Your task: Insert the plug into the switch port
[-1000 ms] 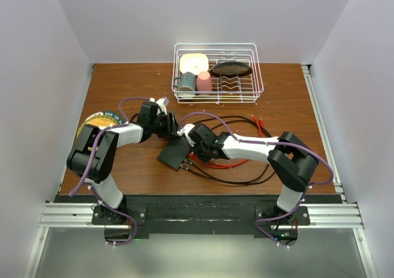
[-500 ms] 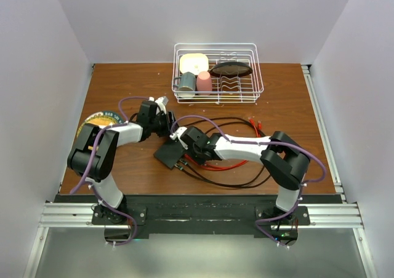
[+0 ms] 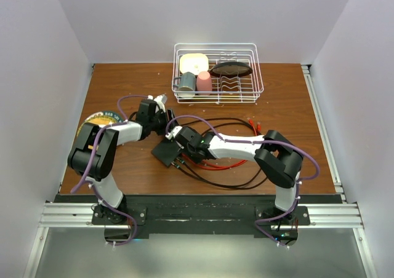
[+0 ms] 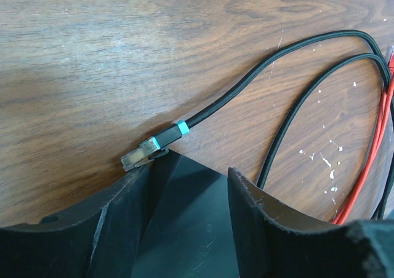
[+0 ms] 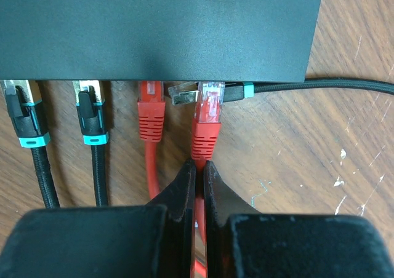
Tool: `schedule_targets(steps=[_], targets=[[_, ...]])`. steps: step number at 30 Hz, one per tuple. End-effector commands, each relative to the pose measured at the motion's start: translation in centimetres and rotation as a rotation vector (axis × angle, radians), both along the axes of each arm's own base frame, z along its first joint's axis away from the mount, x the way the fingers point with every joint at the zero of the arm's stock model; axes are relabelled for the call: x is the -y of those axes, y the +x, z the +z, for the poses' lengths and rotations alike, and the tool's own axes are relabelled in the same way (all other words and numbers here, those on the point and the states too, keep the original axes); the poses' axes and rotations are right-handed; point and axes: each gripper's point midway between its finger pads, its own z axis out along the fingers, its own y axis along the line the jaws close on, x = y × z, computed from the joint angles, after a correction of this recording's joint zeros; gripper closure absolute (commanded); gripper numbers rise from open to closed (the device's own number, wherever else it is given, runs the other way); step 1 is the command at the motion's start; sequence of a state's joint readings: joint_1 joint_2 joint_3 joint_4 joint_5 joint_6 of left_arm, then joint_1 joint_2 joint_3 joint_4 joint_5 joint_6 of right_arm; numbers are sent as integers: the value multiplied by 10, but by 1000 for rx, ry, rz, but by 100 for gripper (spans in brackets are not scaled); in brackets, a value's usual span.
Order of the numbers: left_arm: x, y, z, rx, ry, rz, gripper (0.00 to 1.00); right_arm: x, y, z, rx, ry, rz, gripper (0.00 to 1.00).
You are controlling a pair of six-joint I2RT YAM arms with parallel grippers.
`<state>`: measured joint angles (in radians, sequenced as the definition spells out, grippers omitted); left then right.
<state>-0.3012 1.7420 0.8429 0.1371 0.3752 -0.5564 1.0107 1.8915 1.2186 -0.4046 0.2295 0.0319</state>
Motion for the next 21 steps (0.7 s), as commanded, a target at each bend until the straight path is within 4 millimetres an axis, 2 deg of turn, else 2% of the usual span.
schedule_targets(steps=[1, 11, 15, 21], targets=[[19, 1, 14, 3, -66, -66, 40, 8, 9, -5, 41, -47, -5, 100], [19, -1, 22, 36, -69, -81, 25, 32, 7, -30, 27, -194, -11, 100], [18, -2, 24, 48, -68, -78, 17, 38, 8, -30, 32, -227, -23, 100], [16, -5, 16, 30, -57, -73, 17, 38, 2, -29, -12, -241, -10, 100]])
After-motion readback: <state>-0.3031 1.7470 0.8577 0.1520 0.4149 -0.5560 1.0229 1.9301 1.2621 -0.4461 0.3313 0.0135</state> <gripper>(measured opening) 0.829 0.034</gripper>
